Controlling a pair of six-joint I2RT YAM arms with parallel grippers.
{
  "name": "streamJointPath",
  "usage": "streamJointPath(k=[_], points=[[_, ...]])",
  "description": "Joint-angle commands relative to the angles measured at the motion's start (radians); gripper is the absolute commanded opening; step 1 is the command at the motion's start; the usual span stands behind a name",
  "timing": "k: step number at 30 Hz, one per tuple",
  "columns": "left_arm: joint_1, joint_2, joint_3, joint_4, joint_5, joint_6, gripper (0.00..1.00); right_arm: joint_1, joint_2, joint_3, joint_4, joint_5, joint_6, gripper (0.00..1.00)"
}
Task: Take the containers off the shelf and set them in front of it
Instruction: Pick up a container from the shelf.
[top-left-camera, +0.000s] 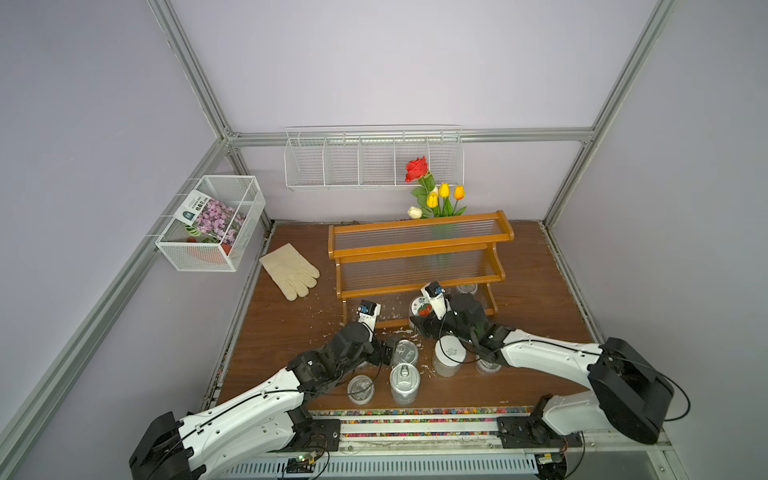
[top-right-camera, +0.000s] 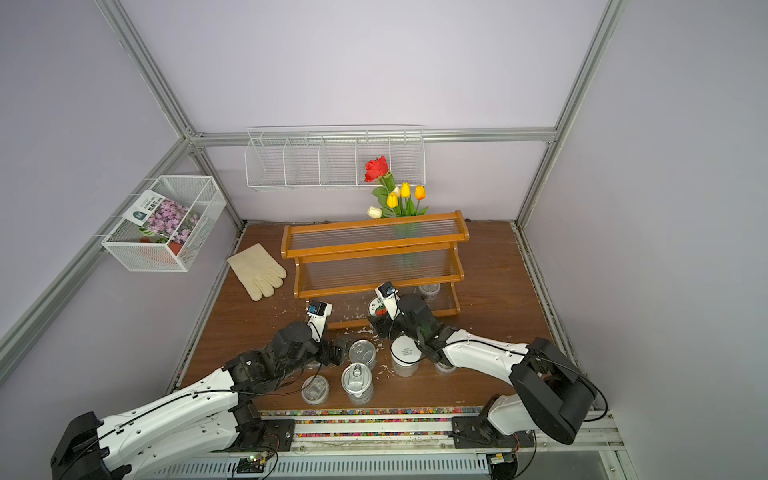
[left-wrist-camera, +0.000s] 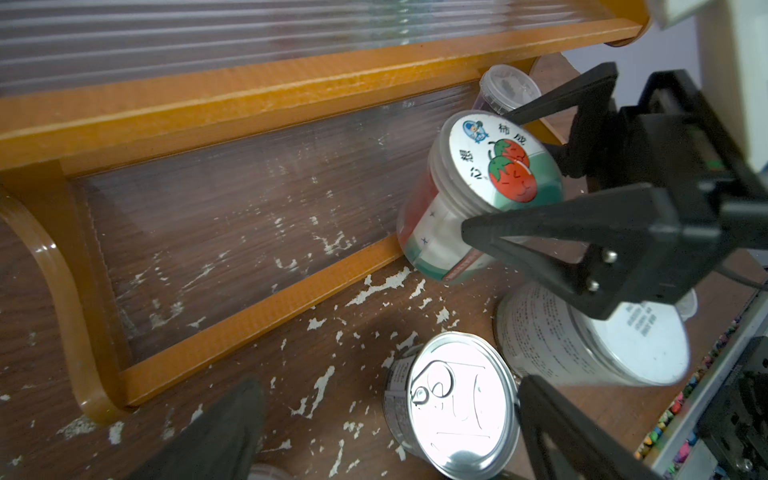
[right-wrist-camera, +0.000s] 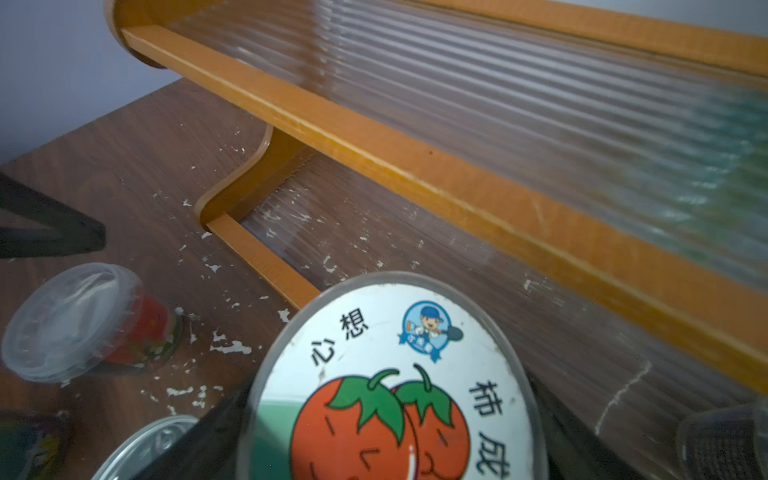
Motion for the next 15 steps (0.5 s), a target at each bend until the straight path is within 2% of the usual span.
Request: streamJointPath(k=[1,8,15], points=[[0.023,-0.001,0.003,0.027,0.025,0.026,0.99,0.011,-0.064,-0.001,-0.003,-0.006,-0.014,0.61],[0.076,-0.035,0.002,0.014,0.051,0.048,0.99,0.046,-0.144,0.022,-0.089,-0.038,-0.039,0.61],[0.151,-0.079,0.004,-0.013,0.093,0.077,0.99,0.146,-0.31,0.097,-0.299,-0.002,-0.106,0.6]])
